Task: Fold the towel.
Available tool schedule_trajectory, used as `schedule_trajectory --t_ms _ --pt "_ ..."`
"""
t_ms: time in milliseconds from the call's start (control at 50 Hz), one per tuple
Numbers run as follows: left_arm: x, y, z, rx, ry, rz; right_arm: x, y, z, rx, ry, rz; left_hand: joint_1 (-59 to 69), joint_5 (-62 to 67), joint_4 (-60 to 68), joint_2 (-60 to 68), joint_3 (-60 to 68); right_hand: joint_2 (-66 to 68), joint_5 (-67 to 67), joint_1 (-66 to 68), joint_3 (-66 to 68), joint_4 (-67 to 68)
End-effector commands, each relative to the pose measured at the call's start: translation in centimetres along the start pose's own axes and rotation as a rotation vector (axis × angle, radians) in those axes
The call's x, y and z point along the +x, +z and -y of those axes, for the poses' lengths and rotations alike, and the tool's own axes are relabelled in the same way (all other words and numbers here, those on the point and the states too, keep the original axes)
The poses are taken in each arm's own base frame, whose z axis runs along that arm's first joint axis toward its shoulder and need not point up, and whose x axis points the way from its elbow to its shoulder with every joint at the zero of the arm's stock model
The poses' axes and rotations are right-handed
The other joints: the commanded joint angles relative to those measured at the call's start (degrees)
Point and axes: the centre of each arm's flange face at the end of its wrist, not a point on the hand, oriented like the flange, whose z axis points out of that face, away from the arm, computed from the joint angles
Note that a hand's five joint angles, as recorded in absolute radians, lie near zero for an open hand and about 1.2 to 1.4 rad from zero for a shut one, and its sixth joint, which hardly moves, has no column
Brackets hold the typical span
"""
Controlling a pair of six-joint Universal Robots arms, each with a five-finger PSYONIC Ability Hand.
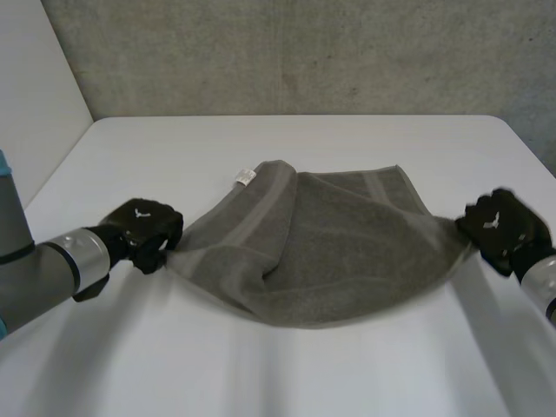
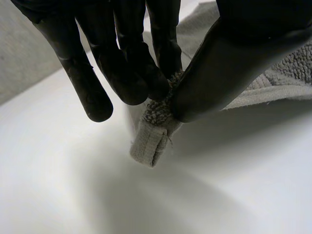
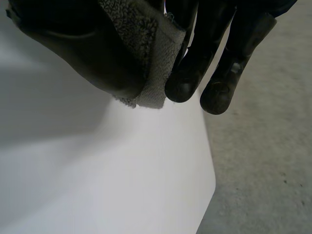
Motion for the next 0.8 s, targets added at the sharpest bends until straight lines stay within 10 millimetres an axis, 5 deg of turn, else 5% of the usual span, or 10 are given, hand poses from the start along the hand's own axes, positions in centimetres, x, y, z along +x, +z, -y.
schedule_trajectory --t_ms 20,200,380,540,680,800 --pt "-1.0 -2.9 4.7 0.140 0.025 0.075 7.1 -1.8 5.0 0.094 0.340 -0.095 3.42 1.64 0.40 0.60 0.70 5.98 3.56 4.62 3.77 3.49" --pt "-2.5 -7.6 10.1 0.283 -0.029 0.167 12.0 -5.1 9.2 0.032 0.478 -0.049 3.42 1.64 0.40 0.60 0.70 5.98 3.56 4.62 3.77 3.49" --pt "-4.8 -9.5 10.1 0.155 -0.115 0.210 11.9 -6.0 9.2 -0.171 0.564 0.116 3.42 1.64 0.40 0.60 0.70 5.98 3.56 4.62 3.77 3.49" --pt "-5.6 -7.0 8.0 0.022 -0.071 0.169 11.4 -3.7 7.9 -0.229 0.513 0.195 3.42 1.64 0.40 0.60 0.70 5.98 3.56 4.62 3.77 3.49" --pt "-6.5 -2.9 5.9 -0.075 -0.088 0.152 9.0 -0.2 10.0 -0.187 0.449 0.260 3.42 1.64 0.40 0.60 0.70 5.98 3.56 4.62 3.77 3.49" --pt "-7.3 1.5 8.0 -0.013 -0.041 0.180 9.2 4.6 11.7 -0.146 0.367 0.145 3.42 1.64 0.40 0.60 0.70 5.98 3.56 4.62 3.77 3.49"
